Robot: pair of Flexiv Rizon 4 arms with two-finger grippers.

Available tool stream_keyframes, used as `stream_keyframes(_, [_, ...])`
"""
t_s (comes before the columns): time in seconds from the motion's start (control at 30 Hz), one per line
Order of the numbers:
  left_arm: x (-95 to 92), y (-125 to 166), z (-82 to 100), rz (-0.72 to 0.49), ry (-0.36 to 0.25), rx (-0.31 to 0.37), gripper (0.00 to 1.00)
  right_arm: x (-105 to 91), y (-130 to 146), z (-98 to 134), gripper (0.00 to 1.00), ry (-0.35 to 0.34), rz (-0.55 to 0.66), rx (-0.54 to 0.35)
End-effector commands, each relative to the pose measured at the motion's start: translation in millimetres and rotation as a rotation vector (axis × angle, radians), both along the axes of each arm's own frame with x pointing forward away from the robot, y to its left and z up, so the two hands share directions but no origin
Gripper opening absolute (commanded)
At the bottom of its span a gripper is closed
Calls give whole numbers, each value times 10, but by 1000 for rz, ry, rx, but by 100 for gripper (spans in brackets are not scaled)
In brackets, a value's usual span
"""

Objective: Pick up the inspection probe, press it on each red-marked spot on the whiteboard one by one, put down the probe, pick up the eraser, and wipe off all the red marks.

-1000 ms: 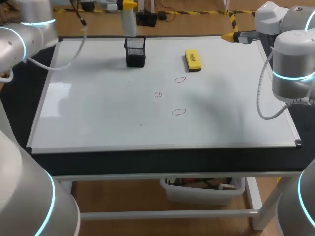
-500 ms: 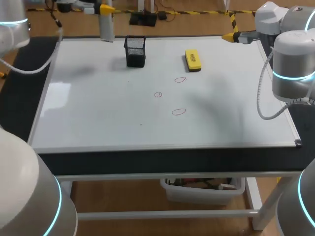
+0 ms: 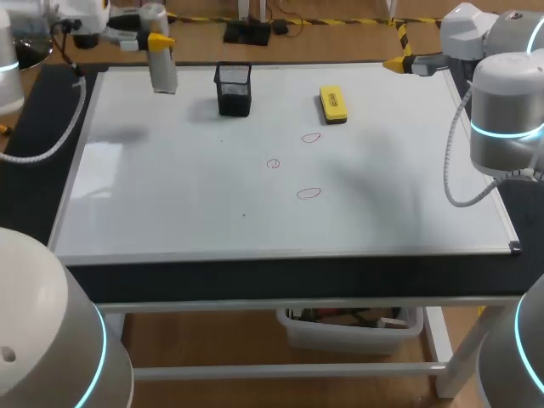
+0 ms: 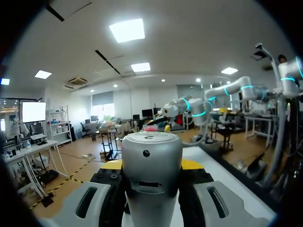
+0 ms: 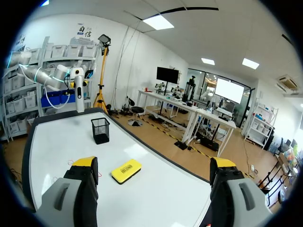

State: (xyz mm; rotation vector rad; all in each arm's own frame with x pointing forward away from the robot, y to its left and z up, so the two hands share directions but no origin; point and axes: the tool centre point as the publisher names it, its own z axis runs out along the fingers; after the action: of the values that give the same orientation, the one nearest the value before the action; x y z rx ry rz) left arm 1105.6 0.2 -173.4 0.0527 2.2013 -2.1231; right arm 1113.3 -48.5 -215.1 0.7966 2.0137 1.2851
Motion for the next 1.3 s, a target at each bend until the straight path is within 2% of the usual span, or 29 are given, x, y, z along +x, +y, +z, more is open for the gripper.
stream_keyframes(0.03, [-168,111,-26,553,-23,-55,0,3,-5,-4,100,-1,1,1])
stream_keyframes(0.3, [-180,220,-134,589,-15,-68,0,3,-5,-4,100,-1,1,1])
stream_keyframes(0.5, [-180,220,-134,589,-15,-68,0,3,-5,-4,100,-1,1,1])
stream_keyframes(0.53, [-180,220,-134,589,-15,-68,0,45,-41,2,100,-17,28,-59])
stream_keyframes(0.67, [-180,220,-134,589,-15,-68,0,204,-63,-25,100,-48,278,-434])
stream_keyframes(0.8, [-180,220,-134,589,-15,-68,0,305,-18,-101,100,-17,554,-637])
stream_keyframes(0.93, [-180,220,-134,589,-15,-68,0,326,92,-218,100,-5,874,-893])
stream_keyframes(1.13, [-180,220,-134,589,-15,-68,0,339,258,-345,100,-31,1216,-1146])
stream_keyframes(1.3, [-180,220,-134,589,-15,-68,0,384,364,-398,100,-105,1377,-1314])
